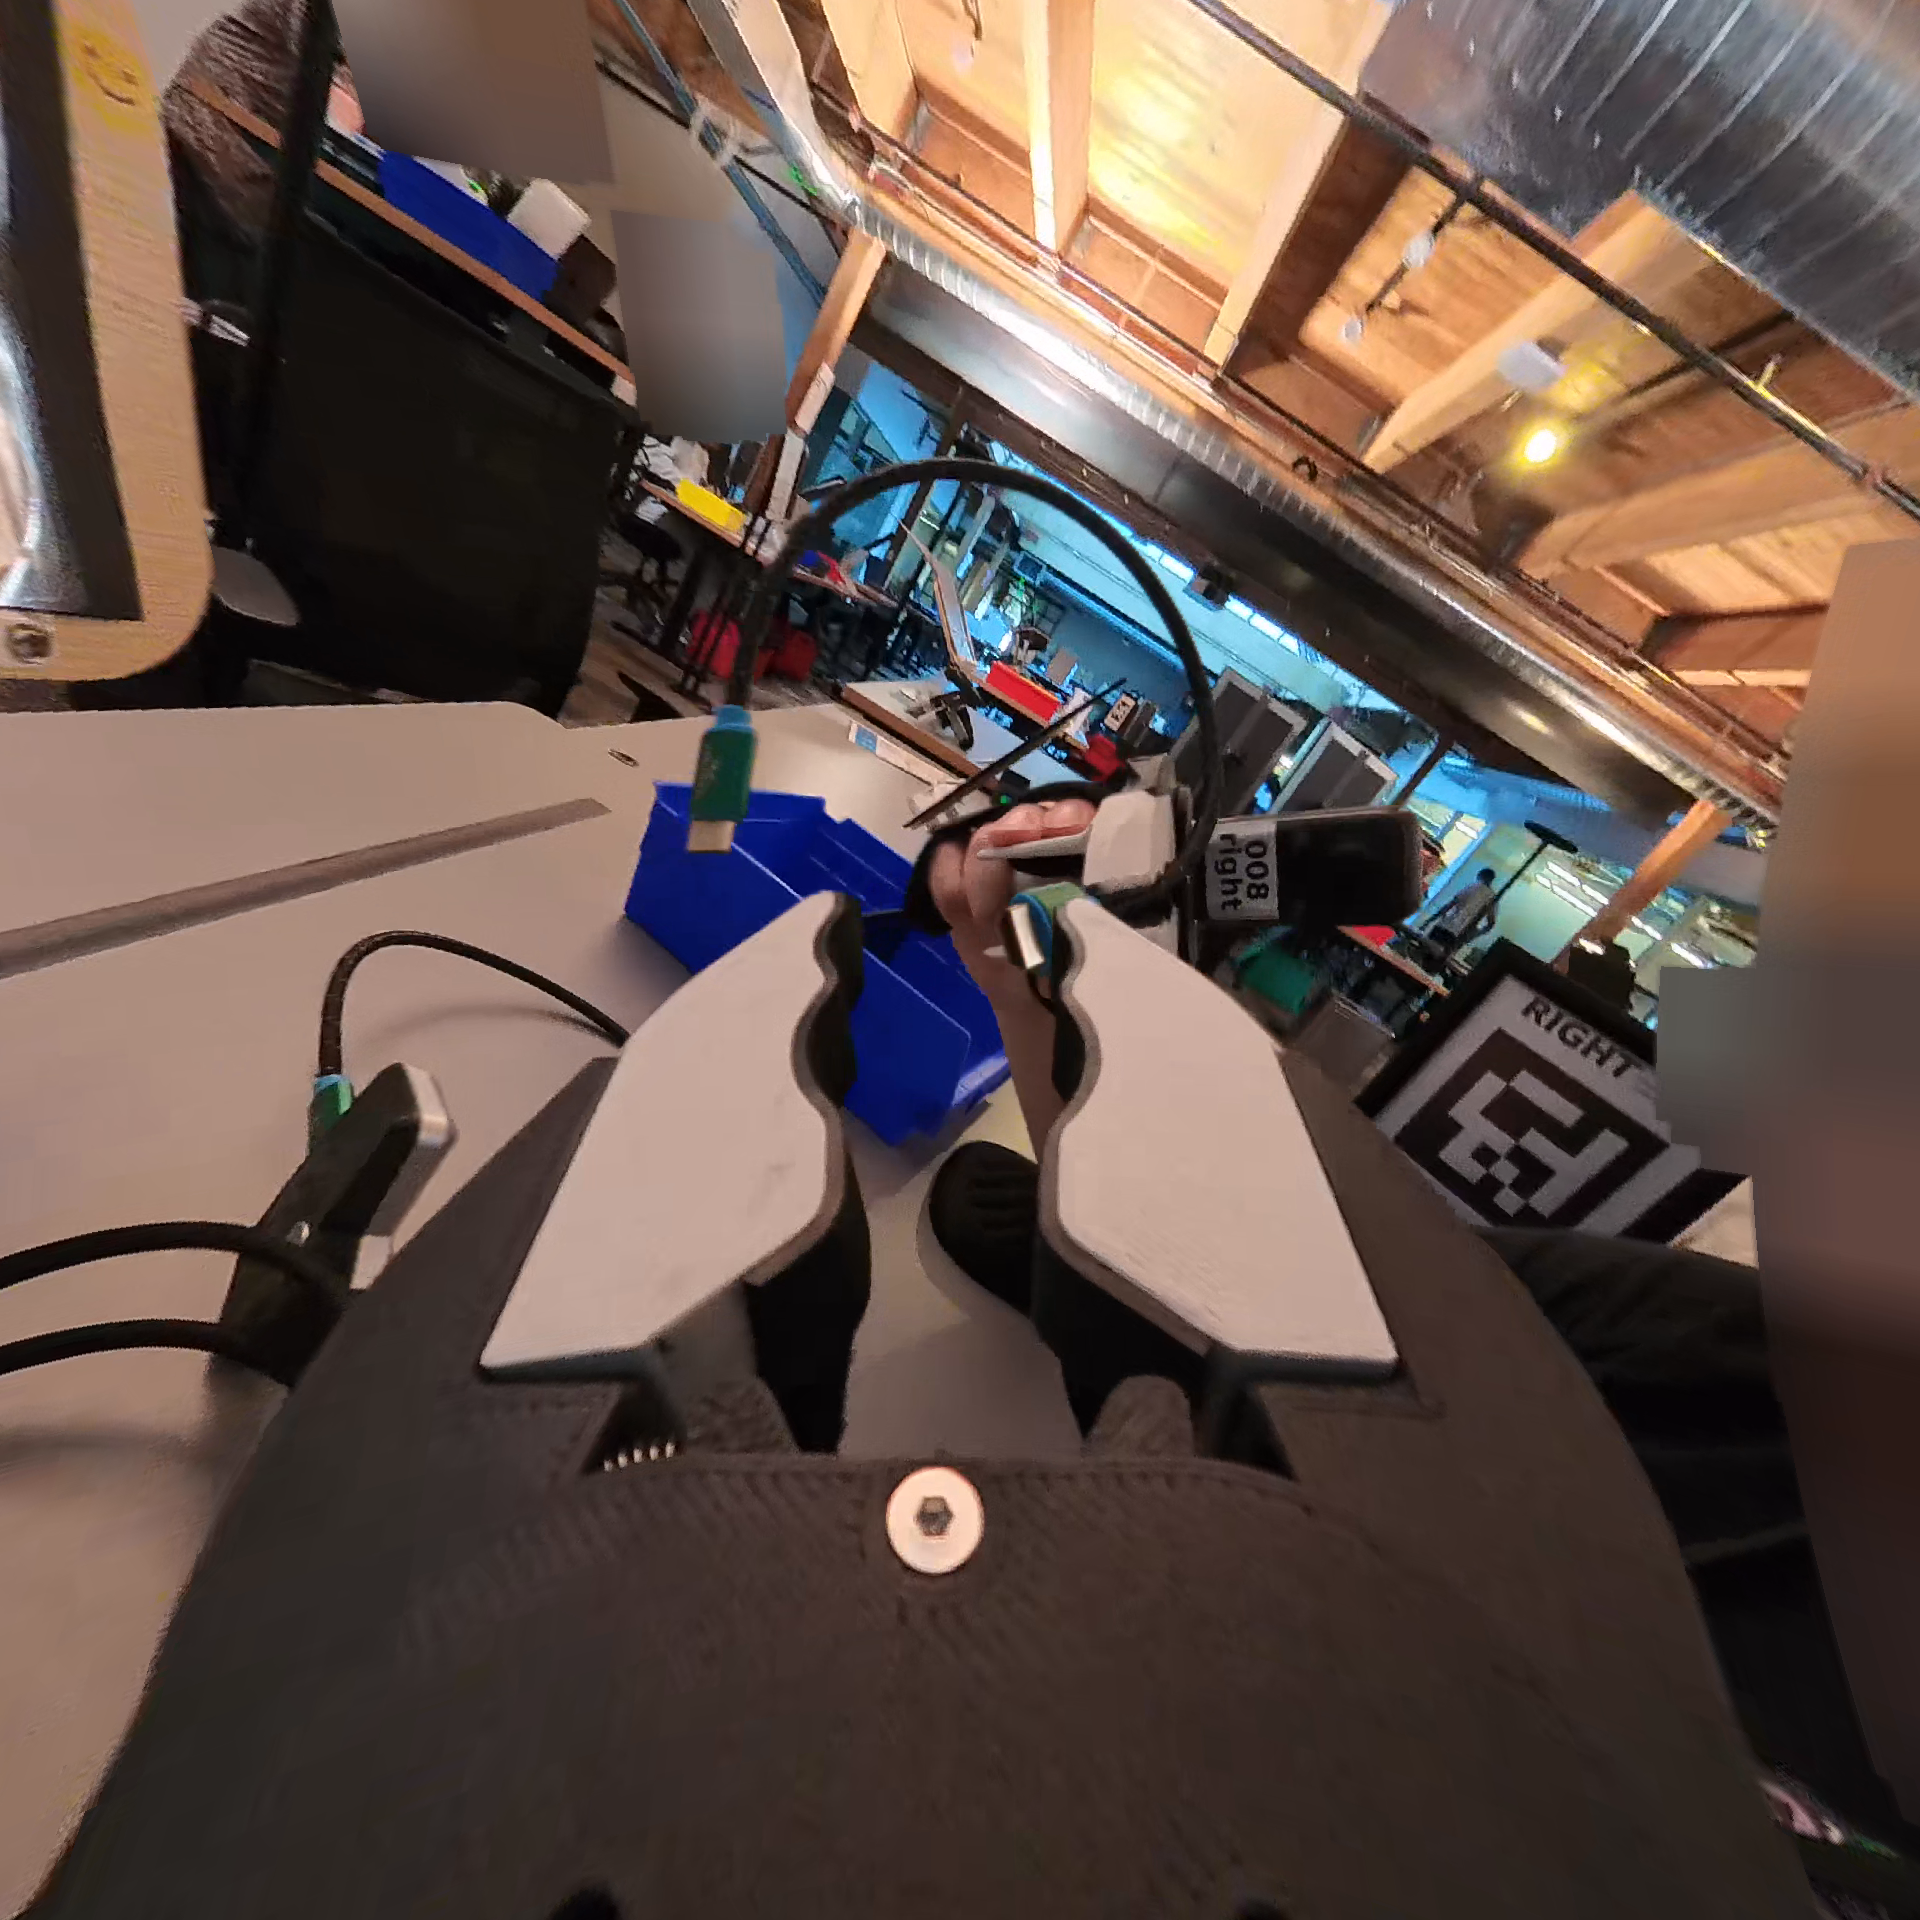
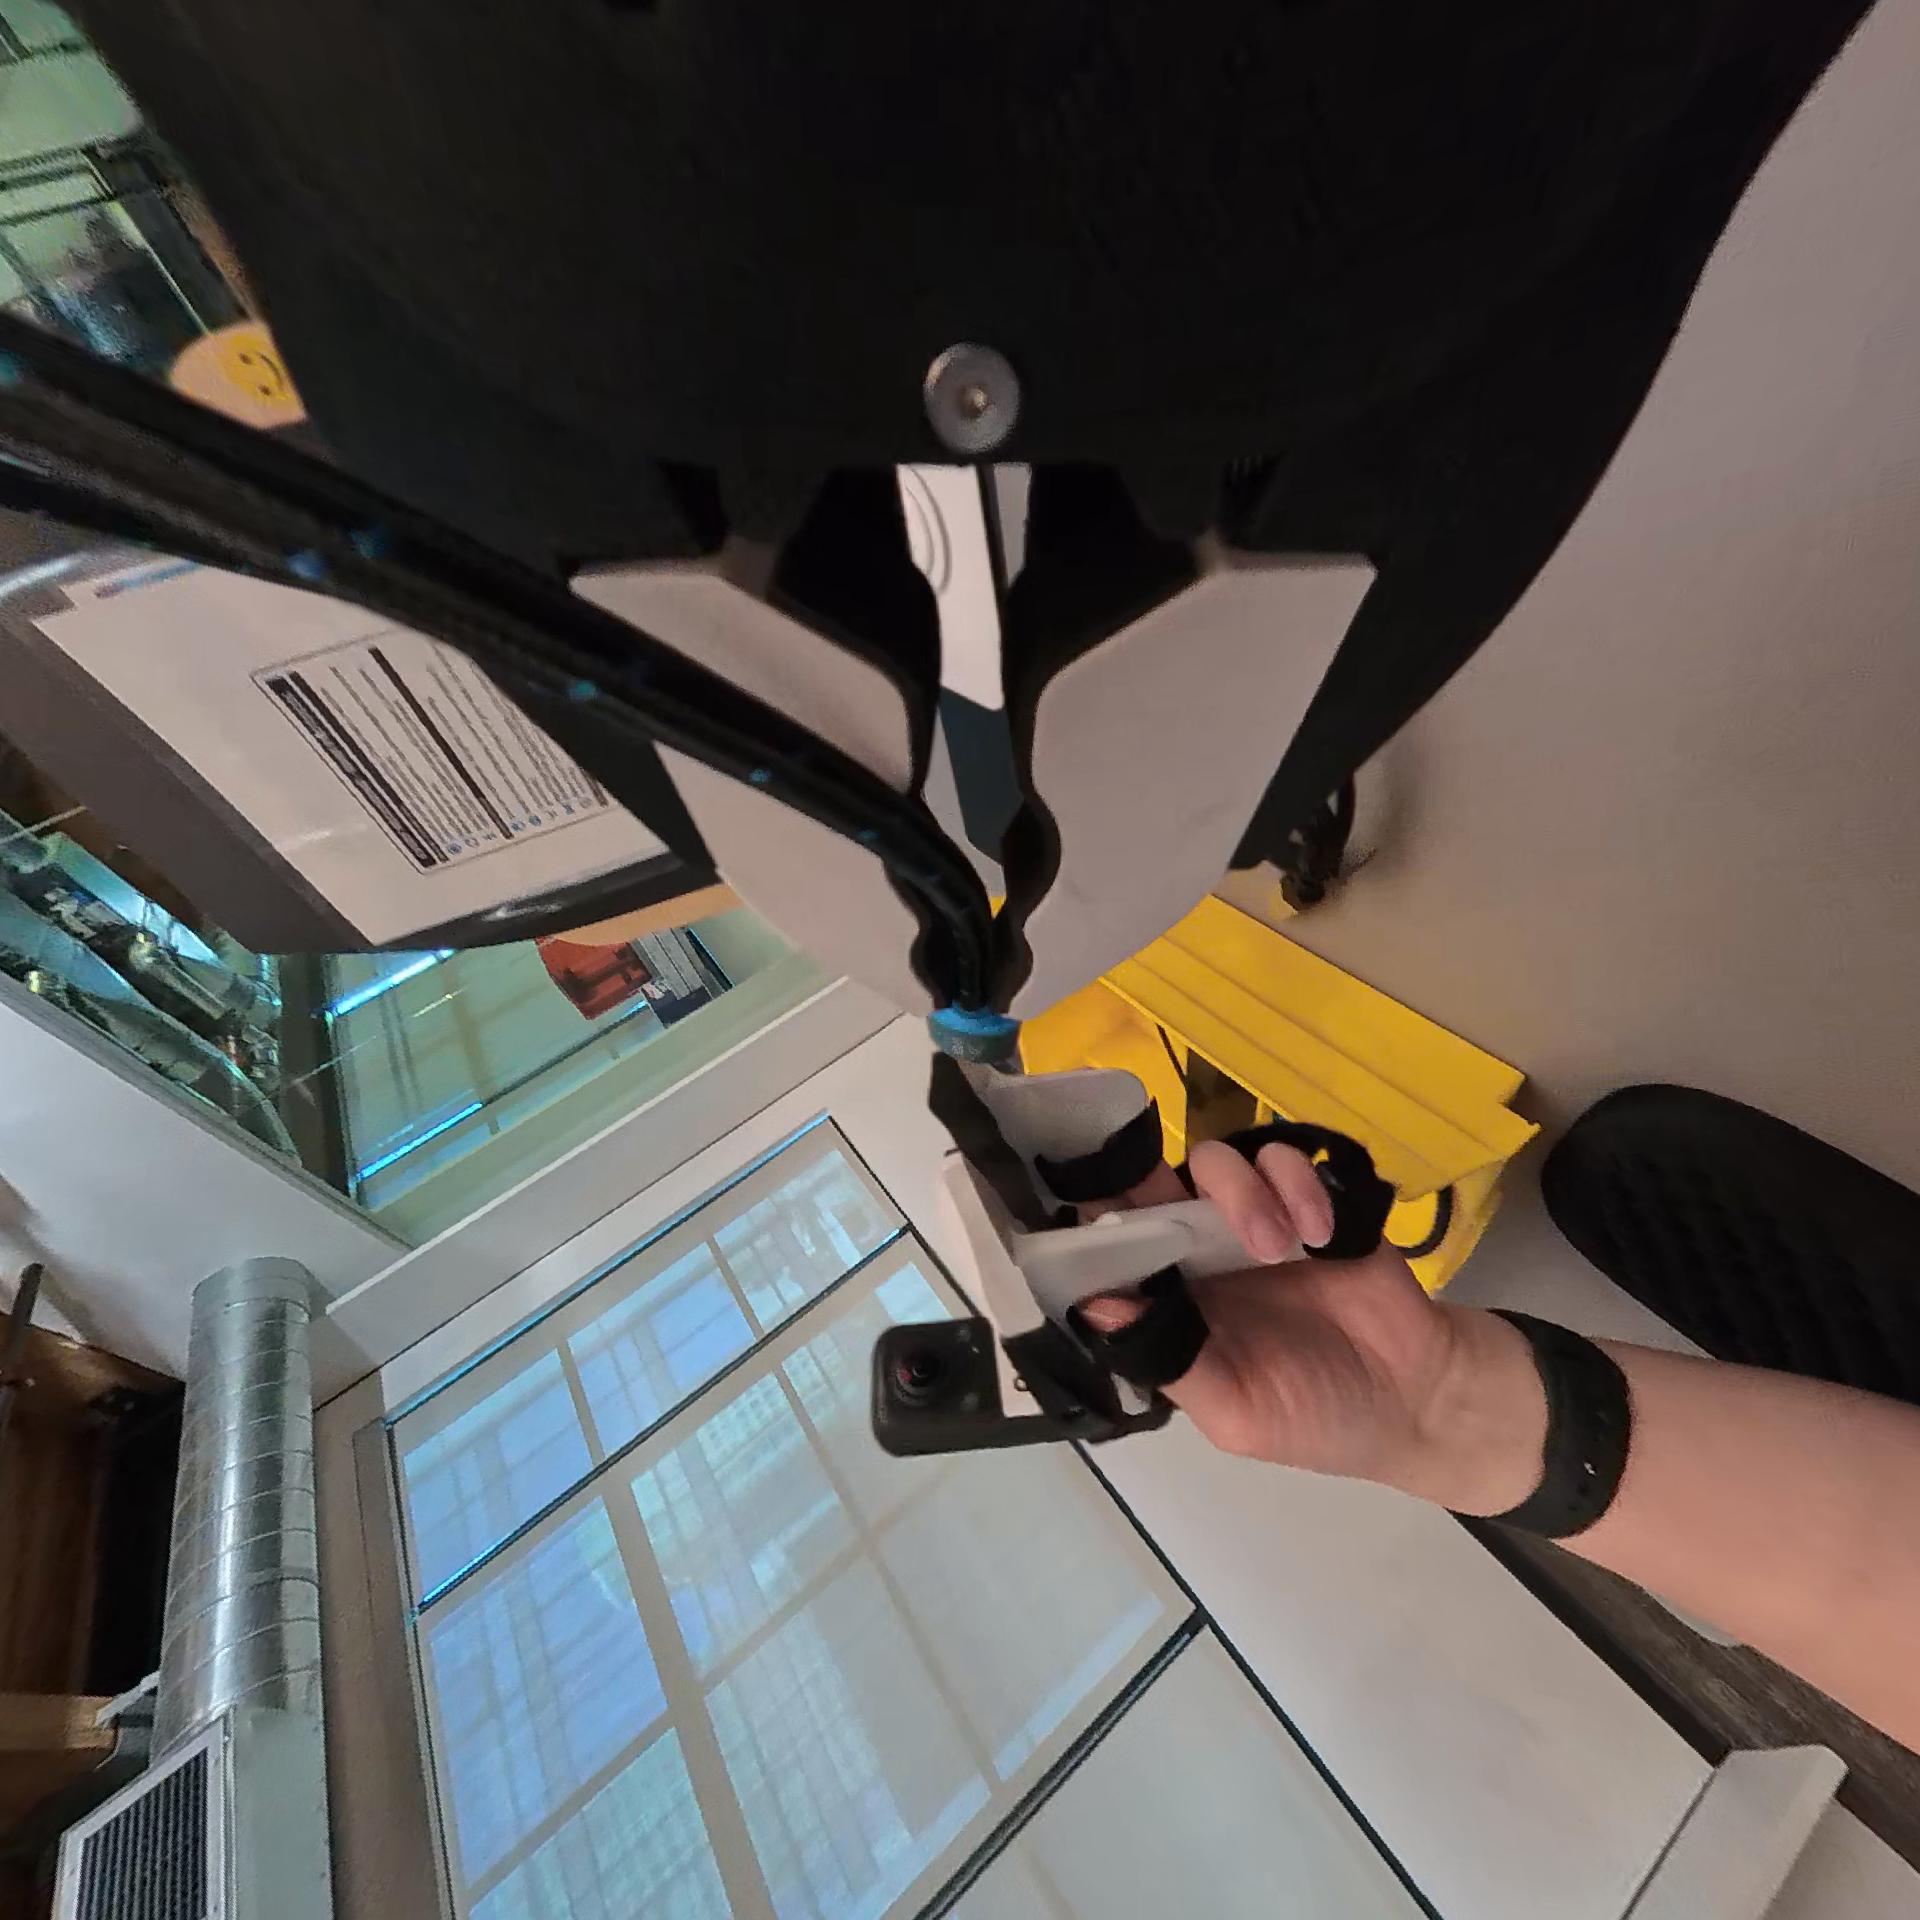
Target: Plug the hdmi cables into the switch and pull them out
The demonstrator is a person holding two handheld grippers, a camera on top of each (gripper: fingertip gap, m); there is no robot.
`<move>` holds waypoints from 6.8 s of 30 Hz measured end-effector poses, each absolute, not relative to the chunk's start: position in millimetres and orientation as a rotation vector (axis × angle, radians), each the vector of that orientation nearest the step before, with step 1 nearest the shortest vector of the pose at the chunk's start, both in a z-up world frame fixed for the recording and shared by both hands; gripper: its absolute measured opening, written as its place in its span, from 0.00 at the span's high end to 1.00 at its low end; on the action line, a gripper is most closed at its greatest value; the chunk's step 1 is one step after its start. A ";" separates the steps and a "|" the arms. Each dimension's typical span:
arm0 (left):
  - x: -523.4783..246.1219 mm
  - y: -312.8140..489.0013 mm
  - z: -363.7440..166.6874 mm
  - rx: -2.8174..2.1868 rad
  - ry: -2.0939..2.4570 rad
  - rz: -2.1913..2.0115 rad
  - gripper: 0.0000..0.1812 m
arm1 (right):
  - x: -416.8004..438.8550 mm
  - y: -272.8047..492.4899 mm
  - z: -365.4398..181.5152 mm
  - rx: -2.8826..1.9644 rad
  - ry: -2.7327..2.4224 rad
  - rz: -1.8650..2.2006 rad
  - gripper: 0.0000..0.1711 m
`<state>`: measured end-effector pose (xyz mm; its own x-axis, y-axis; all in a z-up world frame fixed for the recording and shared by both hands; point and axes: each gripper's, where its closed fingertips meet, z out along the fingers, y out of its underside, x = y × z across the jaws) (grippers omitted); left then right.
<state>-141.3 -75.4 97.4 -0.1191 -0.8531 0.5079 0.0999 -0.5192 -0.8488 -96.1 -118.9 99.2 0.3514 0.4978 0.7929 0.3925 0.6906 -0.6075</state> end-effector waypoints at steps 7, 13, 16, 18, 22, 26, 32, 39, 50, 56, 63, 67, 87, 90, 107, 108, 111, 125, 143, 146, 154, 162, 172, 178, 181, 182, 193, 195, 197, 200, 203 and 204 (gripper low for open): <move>-128.7 -45.4 37.8 -1.656 0.987 -1.288 0.76 | -42.9 -118.3 129.0 -0.907 -1.167 -0.100 0.96; -101.1 -22.1 -43.0 -1.852 1.249 -0.801 0.59 | 5.0 -129.2 157.1 -0.912 -1.034 -0.148 0.96; -85.6 -6.3 -69.0 -1.907 1.375 -0.573 0.56 | 16.2 -129.4 160.3 -0.915 -1.004 -0.144 0.96; -76.0 2.6 -83.1 -1.930 1.477 -0.416 0.53 | 20.4 -127.8 159.8 -0.921 -0.995 -0.144 0.96; -66.6 17.9 -105.7 -1.965 1.679 -0.144 0.58 | 25.8 -125.7 159.3 -0.931 -0.986 -0.147 0.96; -65.5 24.7 -121.4 -2.027 1.798 0.009 0.68 | 32.8 -126.6 161.7 -0.928 -0.967 -0.145 0.96; -73.2 34.9 -140.4 -2.107 1.826 0.097 0.69 | 43.7 -131.6 168.7 -0.911 -0.933 -0.138 0.96; -75.9 42.9 -143.3 -2.067 1.821 0.223 0.77 | 47.4 -134.5 173.0 -0.898 -0.917 -0.150 0.96; -76.3 52.6 -129.1 -1.988 1.735 0.198 0.80 | 55.1 -133.9 174.1 -0.903 -0.893 -0.154 0.96; -71.7 49.0 -34.2 -1.526 1.416 0.036 0.79 | 38.1 -133.9 177.4 -0.893 -0.898 -0.115 0.96; -101.0 15.2 63.7 -1.123 1.153 -0.013 0.78 | -26.1 -139.3 178.0 -0.883 -0.930 0.164 0.96; -120.2 -9.0 97.6 -0.946 1.098 0.047 0.78 | -59.8 -140.8 170.6 -0.923 -0.970 0.251 0.96; -124.2 -76.6 128.0 -0.548 1.172 0.327 0.80 | -113.2 -163.8 146.5 -1.016 -1.138 0.620 0.96; -119.6 -86.1 127.3 -0.531 1.197 0.293 0.80 | -111.8 -170.7 148.4 -0.968 -1.175 0.543 0.96; -106.0 -105.5 117.6 -0.477 1.271 0.214 0.79 | -115.9 -178.6 141.9 -0.991 -1.249 0.547 0.96; -105.7 -104.8 117.1 -0.481 1.274 0.219 0.79 | -115.6 -178.1 140.7 -0.998 -1.251 0.548 0.96; -104.4 -103.9 114.3 -0.491 1.290 0.218 0.79 | -114.6 -176.6 139.5 -1.021 -1.252 0.543 0.96; -104.8 -101.7 97.9 -0.531 1.431 0.282 0.80 | -112.4 -173.2 132.4 -1.098 -1.256 0.597 0.96; -107.8 -82.1 107.2 -0.535 1.303 0.391 0.79 | -113.1 -157.0 135.9 -1.102 -1.165 0.614 0.94; -110.8 -80.8 108.8 -0.532 1.295 0.407 0.79 | -113.8 -155.0 136.9 -1.119 -1.137 0.644 0.94; -121.8 -71.8 114.3 -0.554 1.266 0.421 0.79 | -107.9 -153.5 150.2 -1.108 -1.024 0.774 0.92; -121.0 -68.1 109.9 -0.569 1.286 0.430 0.79 | -106.8 -150.9 144.4 -1.177 -1.022 0.895 0.96; -111.1 -69.0 93.4 -0.587 1.355 0.412 0.79 | -99.8 -146.0 133.6 -1.233 -1.063 0.820 0.95; -109.0 -65.1 88.1 -0.612 1.363 0.409 0.79 | -96.7 -140.4 129.8 -1.241 -1.057 0.800 0.95; -108.3 -63.5 87.2 -0.623 1.355 0.402 0.79 | -96.0 -139.1 129.9 -1.236 -1.050 0.780 0.95; -108.1 -63.5 87.7 -0.623 1.354 0.398 0.79 | -96.3 -139.2 130.9 -1.229 -1.045 0.787 0.95; -115.6 -58.0 93.3 -0.635 1.324 0.449 0.79 | -100.7 -139.9 130.8 -1.173 -1.052 0.781 0.95; -114.1 -56.0 90.2 -0.665 1.335 0.412 0.78 | -100.0 -137.8 131.7 -1.192 -1.037 0.774 0.95; -112.5 -55.4 89.1 -0.701 1.350 0.350 0.78 | -100.1 -138.6 134.1 -1.218 -1.041 0.760 0.95; -116.5 -58.4 94.6 -0.761 1.353 0.200 0.78 | -87.8 -143.6 135.8 -1.321 -1.083 0.451 0.93; -124.5 -63.4 101.0 -0.823 1.358 -0.010 0.78 | -79.5 -205.3 160.2 -1.178 -1.222 0.297 0.93; -125.6 -66.8 103.1 -0.846 1.360 -0.105 0.79 | -74.0 -227.9 174.6 -1.084 -1.221 0.289 0.94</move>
<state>-125.6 -66.8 103.1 0.2534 -0.5275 -0.8109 -0.3966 0.7079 -0.5845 -74.0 -227.9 174.6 0.3771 0.6972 0.6097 0.3499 0.5023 -0.7908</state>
